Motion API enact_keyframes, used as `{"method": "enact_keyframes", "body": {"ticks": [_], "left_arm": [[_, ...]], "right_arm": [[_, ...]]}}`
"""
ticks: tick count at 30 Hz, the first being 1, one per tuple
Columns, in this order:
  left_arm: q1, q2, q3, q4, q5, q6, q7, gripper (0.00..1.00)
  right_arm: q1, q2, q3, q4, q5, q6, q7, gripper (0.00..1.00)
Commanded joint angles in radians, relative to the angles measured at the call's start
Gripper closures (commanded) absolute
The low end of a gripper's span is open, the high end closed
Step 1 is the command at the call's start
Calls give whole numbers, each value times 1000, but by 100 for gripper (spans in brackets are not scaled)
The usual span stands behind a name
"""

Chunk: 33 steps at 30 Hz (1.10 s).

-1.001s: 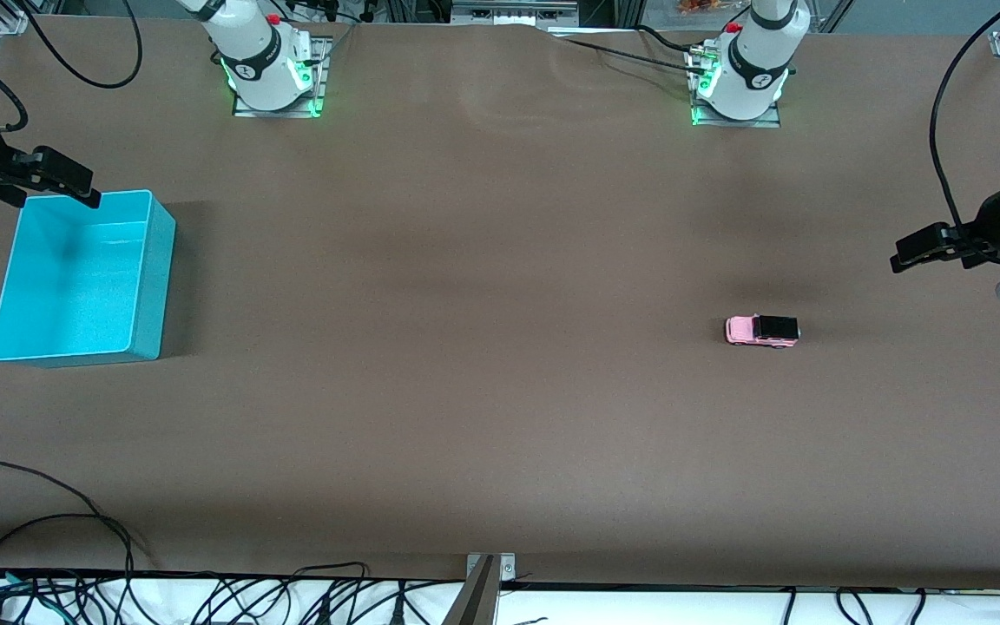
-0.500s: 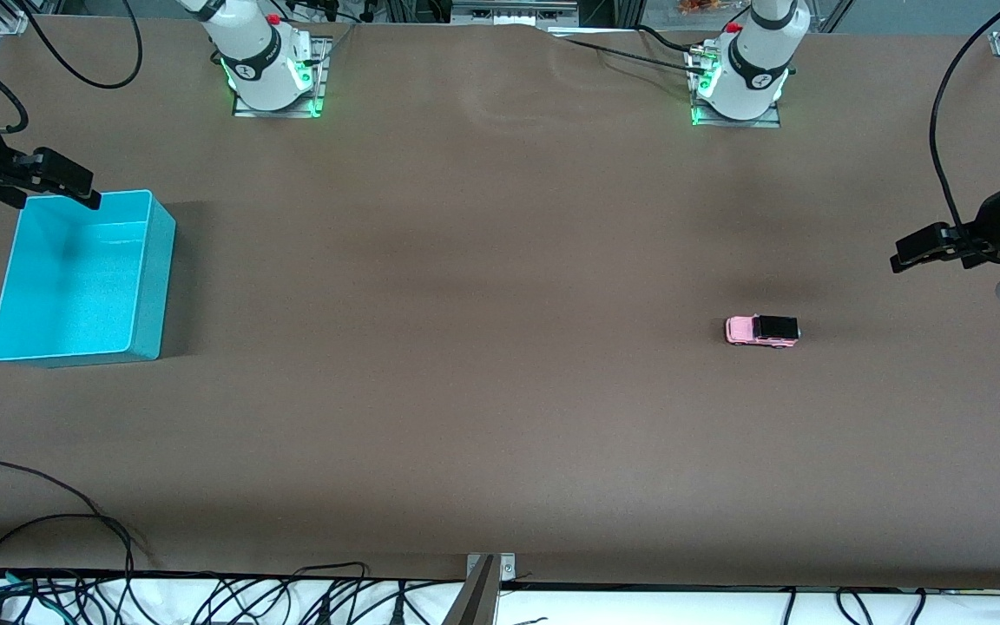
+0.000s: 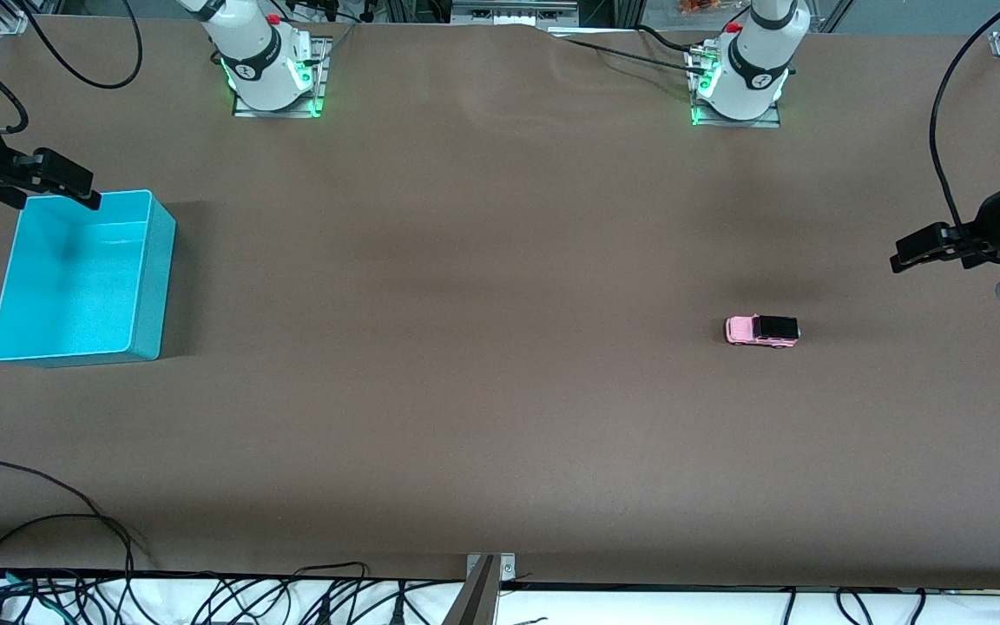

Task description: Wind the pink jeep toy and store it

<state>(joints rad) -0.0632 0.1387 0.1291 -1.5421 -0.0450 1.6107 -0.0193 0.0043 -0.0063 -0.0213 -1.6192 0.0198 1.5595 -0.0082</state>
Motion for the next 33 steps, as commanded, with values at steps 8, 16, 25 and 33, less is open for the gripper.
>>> {"method": "enact_keyframes", "body": {"ticks": [8,16,25,33], "left_arm": [[-6,1,1,5,-10,-5,18,0],[-4,21,1,7,-12,-6,9,0],[5,39,4,-1,-13,-9,-72,0],[0,67,3,-4,-12,-14,-333,0]], "right_arm": [[0,9,-2,24,9,-6,7,0],[0,9,-2,24,9,-4,7,0],[0,9,-2,24,9,-4,7,0],[0,9,-2,24,11,-3,7,0]]}}
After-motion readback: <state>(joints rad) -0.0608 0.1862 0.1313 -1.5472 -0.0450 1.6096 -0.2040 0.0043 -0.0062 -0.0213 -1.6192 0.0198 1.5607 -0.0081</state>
